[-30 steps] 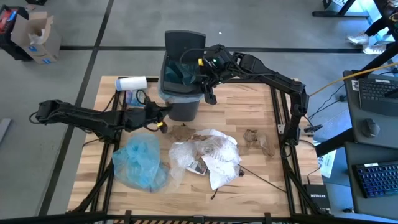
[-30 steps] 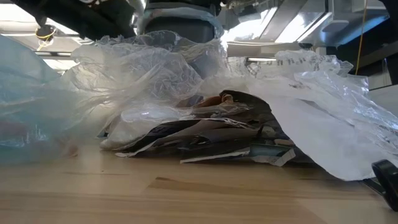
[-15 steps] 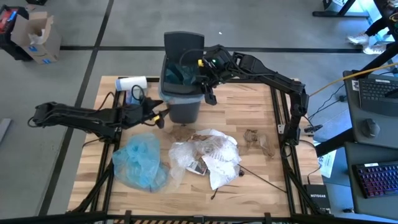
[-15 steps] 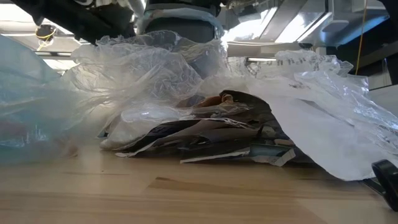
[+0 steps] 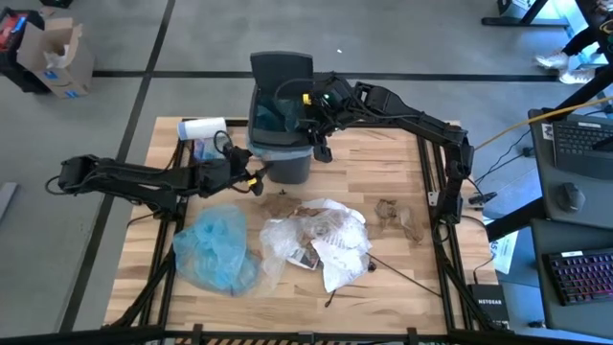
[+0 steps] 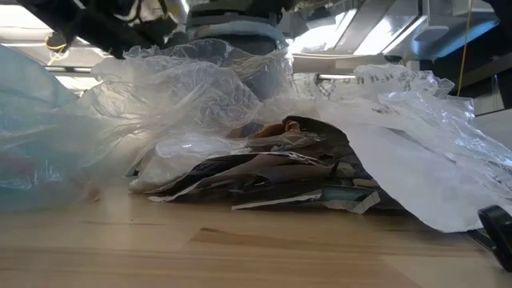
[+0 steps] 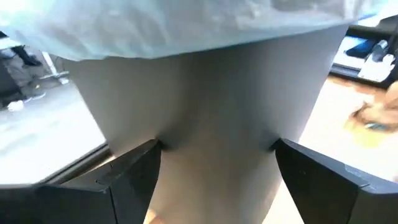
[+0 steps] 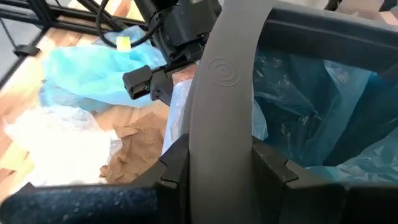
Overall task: Pick and place trash into bin
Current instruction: Remove the trash cover from the trash bin
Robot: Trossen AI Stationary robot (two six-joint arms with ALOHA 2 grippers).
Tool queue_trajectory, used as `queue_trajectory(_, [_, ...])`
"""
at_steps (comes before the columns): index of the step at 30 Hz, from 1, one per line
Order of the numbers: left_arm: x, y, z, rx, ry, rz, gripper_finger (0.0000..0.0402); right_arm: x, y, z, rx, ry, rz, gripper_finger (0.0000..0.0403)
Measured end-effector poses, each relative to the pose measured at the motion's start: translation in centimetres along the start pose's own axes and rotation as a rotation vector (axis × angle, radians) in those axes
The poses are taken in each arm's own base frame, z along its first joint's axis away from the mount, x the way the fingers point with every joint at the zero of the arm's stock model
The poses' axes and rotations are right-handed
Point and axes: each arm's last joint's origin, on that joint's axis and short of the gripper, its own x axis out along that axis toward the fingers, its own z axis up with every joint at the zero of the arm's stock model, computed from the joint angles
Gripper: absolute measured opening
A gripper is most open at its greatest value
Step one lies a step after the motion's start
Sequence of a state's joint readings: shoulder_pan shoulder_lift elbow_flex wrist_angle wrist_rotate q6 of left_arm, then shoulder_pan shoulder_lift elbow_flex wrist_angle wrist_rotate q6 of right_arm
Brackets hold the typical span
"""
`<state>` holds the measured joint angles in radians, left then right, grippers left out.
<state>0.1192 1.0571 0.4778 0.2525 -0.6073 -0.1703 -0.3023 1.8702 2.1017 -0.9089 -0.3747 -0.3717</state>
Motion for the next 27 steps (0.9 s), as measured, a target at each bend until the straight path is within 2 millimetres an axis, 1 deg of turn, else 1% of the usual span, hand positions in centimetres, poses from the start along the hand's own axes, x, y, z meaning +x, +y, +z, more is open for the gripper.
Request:
queue_trajectory(3, [0.7,0.0,-1.5,0.003,0.062,0.012,0.0297,-0.7,0.1,1.0,-0.021,-0.065,0.017,0.0107])
queue_trajectory(5, [1.0,0.1,-2.3,-0.001,0.092,0.027,0.0290,-1.9,0.5,2.0,-0.030,-0.124,0.050,0.0107])
queue_trajectory(7, [1.2,0.2,-2.7,-0.017,0.103,0.041,0.0284,-2.7,0.7,2.6,-0.038,-0.160,0.069,0.0107])
queue_trajectory(10, [1.3,0.2,-3.1,-0.032,0.118,0.046,0.0274,-3.2,0.7,3.1,-0.046,-0.181,0.067,0.0107])
queue_trajectory(14, [0.9,0.3,-2.4,-0.060,0.076,0.035,0.0265,-3.8,0.5,3.2,-0.038,-0.185,0.049,0.0107])
queue_trajectory(17, [0.6,0.4,-1.7,-0.070,0.034,0.025,0.0260,-3.8,0.4,3.0,-0.027,-0.161,0.035,0.0107])
queue_trajectory(23, [-0.2,0.7,-0.9,-0.092,0.003,0.012,0.0260,-2.4,0.2,2.3,-0.003,-0.096,0.040,0.0107])
queue_trajectory(27, [-0.8,0.4,-0.6,-0.097,-0.011,-0.016,0.0256,-2.2,0.0,2.1,-0.003,-0.074,0.020,0.0107])
